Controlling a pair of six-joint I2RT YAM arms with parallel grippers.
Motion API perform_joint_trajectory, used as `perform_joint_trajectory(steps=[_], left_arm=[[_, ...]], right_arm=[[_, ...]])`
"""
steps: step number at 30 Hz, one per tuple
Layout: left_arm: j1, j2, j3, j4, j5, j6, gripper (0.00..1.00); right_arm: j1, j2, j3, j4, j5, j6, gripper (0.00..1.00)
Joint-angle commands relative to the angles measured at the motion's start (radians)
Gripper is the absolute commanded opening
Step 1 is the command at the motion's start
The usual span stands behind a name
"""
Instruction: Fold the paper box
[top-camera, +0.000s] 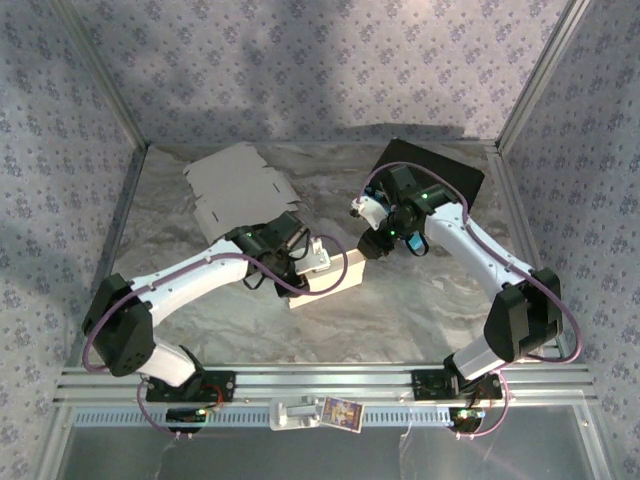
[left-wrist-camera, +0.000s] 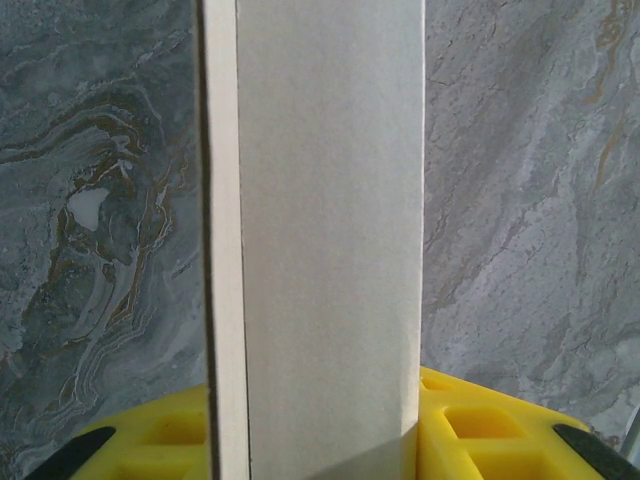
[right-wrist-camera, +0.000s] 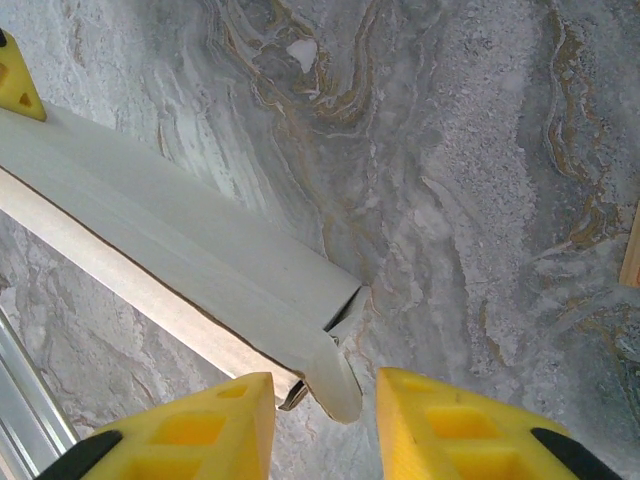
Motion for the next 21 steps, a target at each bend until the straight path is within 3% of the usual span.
perform_joint_trajectory(steps=[1,14,21], left_arm=[[0.007,0.011,0.023,-0.011,0.025,0.02,0.36],[0.013,0.012,0.023,-0.011,0.031,0.022,0.35],[0.013,0.016,0.027,-0.012,0.035,0.022,0.35]], right_arm=[[0.005,0.011,-0.011,-0.021,0.016,-0.001,0.29],[0.005,-0.004,-0.033,-0.024,0.032,0.009,0.29],[0.006,0.01,-0.015,-0.015,0.036,0.013,0.24]])
